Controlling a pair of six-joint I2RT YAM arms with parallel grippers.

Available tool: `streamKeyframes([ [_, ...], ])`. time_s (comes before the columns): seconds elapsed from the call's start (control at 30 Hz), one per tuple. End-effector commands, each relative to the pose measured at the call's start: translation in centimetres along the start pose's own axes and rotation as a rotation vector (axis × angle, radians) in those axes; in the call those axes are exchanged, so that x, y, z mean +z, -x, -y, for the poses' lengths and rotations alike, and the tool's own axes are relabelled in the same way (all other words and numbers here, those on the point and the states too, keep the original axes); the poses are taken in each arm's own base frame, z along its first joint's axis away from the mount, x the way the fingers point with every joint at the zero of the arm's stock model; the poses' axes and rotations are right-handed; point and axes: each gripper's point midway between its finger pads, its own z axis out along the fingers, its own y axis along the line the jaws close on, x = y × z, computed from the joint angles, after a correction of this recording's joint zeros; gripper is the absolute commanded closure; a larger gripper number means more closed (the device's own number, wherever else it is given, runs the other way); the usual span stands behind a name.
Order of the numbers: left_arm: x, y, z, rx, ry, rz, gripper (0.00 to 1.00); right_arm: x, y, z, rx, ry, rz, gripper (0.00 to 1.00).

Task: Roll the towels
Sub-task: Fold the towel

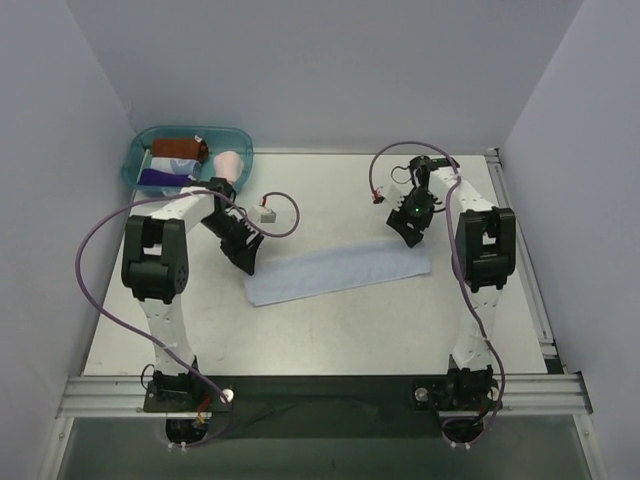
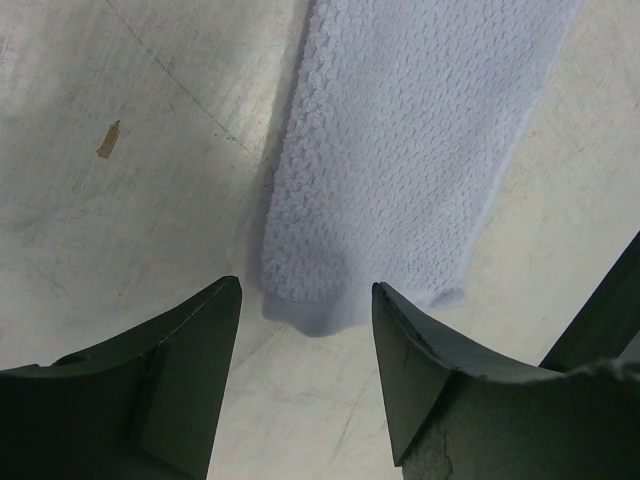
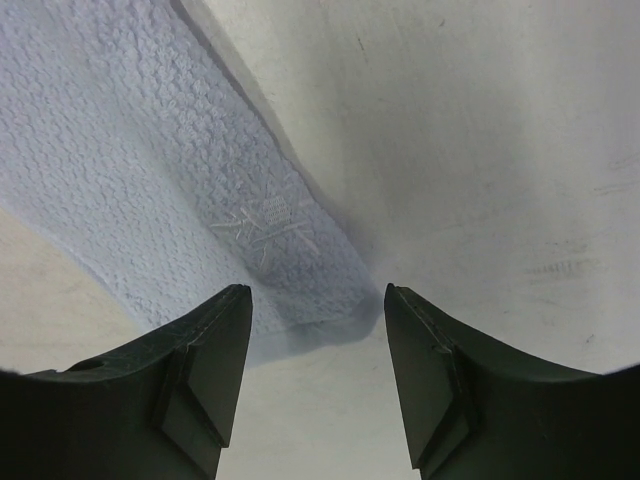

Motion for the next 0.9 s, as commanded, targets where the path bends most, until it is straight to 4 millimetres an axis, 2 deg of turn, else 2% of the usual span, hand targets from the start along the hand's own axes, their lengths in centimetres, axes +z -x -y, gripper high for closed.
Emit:
streamKeyframes([
  [0.0,-0.3,1.0,-0.2,0.075,0.012,-0.001,0.34,0.4,-0.7,-0.3,-0.063,0.03,-0.055,0.45],
  [0.1,-0.2,1.0,-0.2,0.095,0.019,-0.007,0.35,0.8,-1.2,-0.6,-0.084,0.044,-0.069,0.54],
  [0.2,0.1,0.9,-0.3,0.115,0.033,-0.02,0.37,1.0,-1.4,-0.8,-0.095,0.053,-0.074,0.58],
  [0.57,0.0,0.2,-0.4,0.201,0.112,-0.054,0.41,1.4,-1.9,-1.5,-0.129,0.076,-0.088,0.62],
  [0.67,0.0,-0.2,-0.5,0.23,0.136,-0.065,0.44,1.4,-1.9,-1.4,-0.137,0.074,-0.092,0.68],
  [0.87,-0.6,0.5,-0.6,0.284,0.188,-0.038,0.46,1.0,-2.1,-1.8,-0.138,0.077,-0.086,0.74],
])
